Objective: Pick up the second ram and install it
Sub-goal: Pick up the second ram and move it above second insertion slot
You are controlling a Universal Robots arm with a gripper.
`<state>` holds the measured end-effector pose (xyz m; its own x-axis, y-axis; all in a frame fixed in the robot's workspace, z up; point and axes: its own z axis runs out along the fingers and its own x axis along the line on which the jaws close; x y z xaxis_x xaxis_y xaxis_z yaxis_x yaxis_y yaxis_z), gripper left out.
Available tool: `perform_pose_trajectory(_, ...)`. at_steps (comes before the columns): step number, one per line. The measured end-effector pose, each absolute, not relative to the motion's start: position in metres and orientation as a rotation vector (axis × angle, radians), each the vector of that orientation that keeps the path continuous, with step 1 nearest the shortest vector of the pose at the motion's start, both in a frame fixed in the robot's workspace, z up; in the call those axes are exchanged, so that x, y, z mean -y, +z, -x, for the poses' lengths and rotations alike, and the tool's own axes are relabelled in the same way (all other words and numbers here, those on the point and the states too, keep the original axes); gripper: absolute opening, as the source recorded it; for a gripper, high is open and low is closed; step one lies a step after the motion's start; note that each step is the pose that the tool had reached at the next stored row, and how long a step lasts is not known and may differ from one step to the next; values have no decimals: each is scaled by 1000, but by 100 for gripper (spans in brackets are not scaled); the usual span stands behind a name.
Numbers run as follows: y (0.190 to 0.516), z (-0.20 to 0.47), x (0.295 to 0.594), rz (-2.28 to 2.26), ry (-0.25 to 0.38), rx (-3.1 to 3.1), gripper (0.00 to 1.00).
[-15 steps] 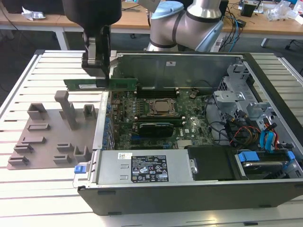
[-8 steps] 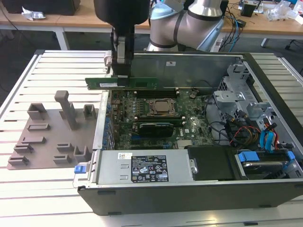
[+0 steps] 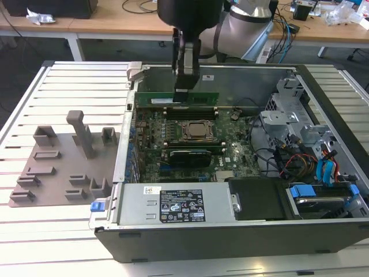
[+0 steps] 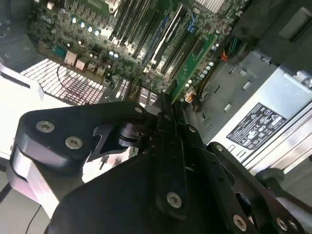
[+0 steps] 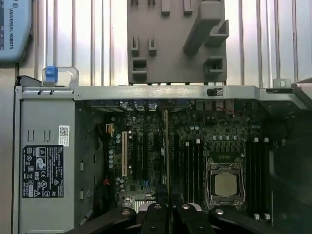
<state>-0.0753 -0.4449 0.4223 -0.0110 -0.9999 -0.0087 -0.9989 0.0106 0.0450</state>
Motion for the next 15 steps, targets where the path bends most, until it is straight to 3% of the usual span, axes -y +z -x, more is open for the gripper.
perform_pose_trajectory(8,421,41,427,-2191,-60,2215,13)
perform_pose_trajectory(15,388,37,420,-2173,-61,2232,13)
